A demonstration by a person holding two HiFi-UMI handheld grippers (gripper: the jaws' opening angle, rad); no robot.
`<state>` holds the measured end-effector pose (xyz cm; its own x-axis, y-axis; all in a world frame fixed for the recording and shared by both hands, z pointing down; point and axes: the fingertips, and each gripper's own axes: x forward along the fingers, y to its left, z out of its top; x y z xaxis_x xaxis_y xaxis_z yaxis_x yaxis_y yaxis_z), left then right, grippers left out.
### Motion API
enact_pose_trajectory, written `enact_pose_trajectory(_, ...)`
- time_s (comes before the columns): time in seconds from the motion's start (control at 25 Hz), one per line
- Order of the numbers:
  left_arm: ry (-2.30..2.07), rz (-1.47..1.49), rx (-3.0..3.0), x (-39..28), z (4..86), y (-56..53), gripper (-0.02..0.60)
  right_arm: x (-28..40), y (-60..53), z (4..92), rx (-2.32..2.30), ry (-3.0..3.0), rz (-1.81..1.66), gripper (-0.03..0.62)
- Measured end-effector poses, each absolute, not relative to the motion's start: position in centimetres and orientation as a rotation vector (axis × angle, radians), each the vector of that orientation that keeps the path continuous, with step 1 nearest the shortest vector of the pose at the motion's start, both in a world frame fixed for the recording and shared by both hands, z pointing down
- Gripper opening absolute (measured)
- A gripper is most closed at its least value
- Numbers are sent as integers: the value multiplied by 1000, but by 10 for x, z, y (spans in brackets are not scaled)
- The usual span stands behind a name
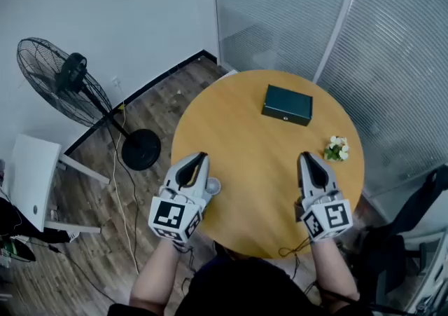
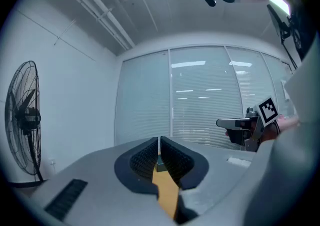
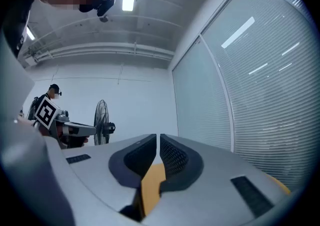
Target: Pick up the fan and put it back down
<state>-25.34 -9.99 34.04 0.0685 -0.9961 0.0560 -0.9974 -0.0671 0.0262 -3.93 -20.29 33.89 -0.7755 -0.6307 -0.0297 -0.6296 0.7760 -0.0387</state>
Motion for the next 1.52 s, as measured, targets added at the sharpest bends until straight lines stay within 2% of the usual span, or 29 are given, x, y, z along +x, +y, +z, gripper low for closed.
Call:
enact_pose_trajectory(0.12, -2125, -3, 2276, -249, 319, -100, 14, -36, -201, 318, -1026, 2885, -4, 7)
enact_pose_trajectory(0.6, -2161, -28, 2338, -239, 287, -102, 5, -35, -194, 284, -1000, 2864, 113, 5)
enact_pose_trajectory(1.52, -2152, -24, 2320, -240, 298, -110, 5, -36, -201, 289, -1000, 2871, 106, 5)
